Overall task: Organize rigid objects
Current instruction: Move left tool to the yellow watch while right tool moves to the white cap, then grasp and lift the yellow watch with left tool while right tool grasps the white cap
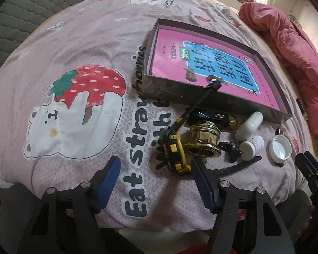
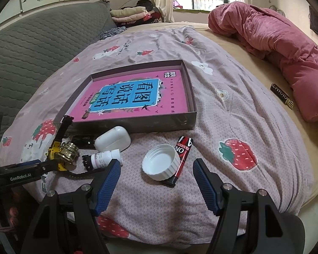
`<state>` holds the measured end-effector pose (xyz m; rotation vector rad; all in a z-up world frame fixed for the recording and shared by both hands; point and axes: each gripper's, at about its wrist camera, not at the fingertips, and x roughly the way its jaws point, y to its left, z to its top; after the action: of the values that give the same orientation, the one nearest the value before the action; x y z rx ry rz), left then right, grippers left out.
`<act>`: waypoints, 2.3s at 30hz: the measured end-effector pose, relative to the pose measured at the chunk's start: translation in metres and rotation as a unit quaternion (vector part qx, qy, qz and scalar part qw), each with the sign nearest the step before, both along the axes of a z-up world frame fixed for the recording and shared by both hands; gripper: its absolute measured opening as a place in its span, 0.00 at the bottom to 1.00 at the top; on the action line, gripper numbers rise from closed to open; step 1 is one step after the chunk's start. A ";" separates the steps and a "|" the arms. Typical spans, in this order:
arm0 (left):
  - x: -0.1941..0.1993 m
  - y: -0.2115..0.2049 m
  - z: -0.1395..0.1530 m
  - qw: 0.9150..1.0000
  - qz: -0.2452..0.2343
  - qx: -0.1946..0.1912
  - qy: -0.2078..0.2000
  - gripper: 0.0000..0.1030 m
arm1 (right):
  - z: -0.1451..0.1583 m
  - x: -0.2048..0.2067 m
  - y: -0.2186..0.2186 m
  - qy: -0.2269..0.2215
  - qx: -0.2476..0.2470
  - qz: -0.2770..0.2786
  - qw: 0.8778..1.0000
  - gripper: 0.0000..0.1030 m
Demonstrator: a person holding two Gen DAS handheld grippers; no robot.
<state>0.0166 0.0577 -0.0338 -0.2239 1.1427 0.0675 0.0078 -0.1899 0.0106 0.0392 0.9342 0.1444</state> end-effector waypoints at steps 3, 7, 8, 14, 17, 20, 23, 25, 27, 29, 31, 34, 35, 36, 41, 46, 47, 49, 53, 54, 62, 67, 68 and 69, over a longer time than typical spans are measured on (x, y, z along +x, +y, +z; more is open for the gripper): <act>0.003 0.000 -0.003 1.000 0.000 -0.008 0.003 0.60 | -0.004 0.002 0.001 0.007 -0.002 0.003 1.000 0.68; 0.006 -0.001 -0.006 1.000 -0.003 -0.008 0.003 0.51 | -0.010 0.006 0.001 0.011 -0.006 0.006 1.000 0.68; 0.007 -0.002 -0.006 1.000 -0.004 -0.006 0.002 0.49 | -0.011 0.007 0.001 0.011 -0.008 0.006 1.000 0.68; 0.014 -0.004 -0.011 1.000 -0.007 -0.023 0.006 0.39 | -0.021 0.014 0.003 0.018 -0.024 0.024 0.999 0.68; 0.017 -0.003 -0.013 0.999 -0.009 -0.036 0.006 0.34 | -0.026 0.017 0.005 0.025 -0.028 0.032 0.999 0.68; 0.018 -0.004 -0.015 0.999 -0.009 -0.043 0.005 0.30 | -0.030 0.018 0.009 0.023 -0.046 0.042 0.998 0.68; 0.020 -0.004 -0.015 0.999 -0.010 -0.043 0.003 0.26 | -0.032 0.018 0.012 0.024 -0.054 0.048 0.997 0.68; 0.021 -0.005 -0.016 0.999 -0.011 -0.044 0.002 0.23 | -0.032 0.018 0.012 0.020 -0.057 0.049 0.997 0.68; 0.023 -0.005 -0.016 0.999 -0.009 -0.047 0.001 0.20 | -0.032 0.018 0.011 0.019 -0.055 0.050 0.997 0.68; 0.026 -0.006 -0.015 0.999 -0.009 -0.047 -0.002 0.18 | -0.031 0.019 0.009 0.019 -0.053 0.049 0.997 0.68; 0.029 -0.007 -0.015 0.999 -0.010 -0.045 -0.006 0.17 | -0.031 0.021 0.008 0.017 -0.051 0.049 0.997 0.68; 0.033 -0.007 -0.015 0.999 -0.013 -0.048 -0.012 0.17 | -0.031 0.021 0.008 0.018 -0.051 0.056 0.997 0.68; 0.035 -0.007 -0.015 0.999 -0.014 -0.050 -0.014 0.17 | -0.032 0.021 0.008 0.021 -0.051 0.058 0.997 0.68; 0.037 -0.006 -0.015 0.998 -0.014 -0.052 -0.017 0.17 | -0.033 0.022 0.009 0.022 -0.053 0.060 0.997 0.68; 0.040 -0.006 -0.014 0.998 -0.021 -0.052 -0.028 0.17 | -0.038 0.025 0.014 0.021 -0.086 0.074 0.993 0.68; 0.038 -0.002 -0.013 0.997 -0.017 -0.061 -0.031 0.17 | -0.043 0.029 0.016 0.026 -0.097 0.081 0.992 0.60; 0.038 -0.001 -0.013 0.997 -0.016 -0.061 -0.032 0.17 | -0.045 0.030 0.016 0.029 -0.095 0.084 0.992 0.58; 0.036 0.000 -0.013 0.997 -0.015 -0.064 -0.032 0.17 | -0.046 0.032 0.018 0.029 -0.097 0.086 0.991 0.56; 0.034 0.001 -0.013 0.997 -0.016 -0.064 -0.033 0.17 | -0.048 0.033 0.019 0.027 -0.101 0.087 0.991 0.51; 0.033 0.001 -0.012 0.997 -0.016 -0.065 -0.034 0.17 | -0.048 0.033 0.018 0.025 -0.098 0.087 0.991 0.50; 0.026 0.003 -0.007 0.997 -0.019 -0.070 -0.040 0.17 | -0.042 0.034 0.008 0.017 -0.059 0.083 0.995 0.50; 0.023 0.003 -0.003 0.996 -0.022 -0.072 -0.043 0.17 | -0.033 0.031 0.005 -0.001 -0.046 0.082 0.996 0.50; 0.023 0.002 -0.001 0.996 -0.022 -0.071 -0.044 0.17 | -0.031 0.030 0.004 -0.003 -0.045 0.082 0.996 0.50; 0.022 0.002 0.001 0.996 -0.024 -0.071 -0.046 0.17 | -0.030 0.030 0.004 -0.005 -0.045 0.082 0.996 0.50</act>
<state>0.0384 0.0599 -0.0331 -0.3222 1.0607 -0.0653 0.0374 -0.1857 -0.0192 -0.1218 0.9326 0.2534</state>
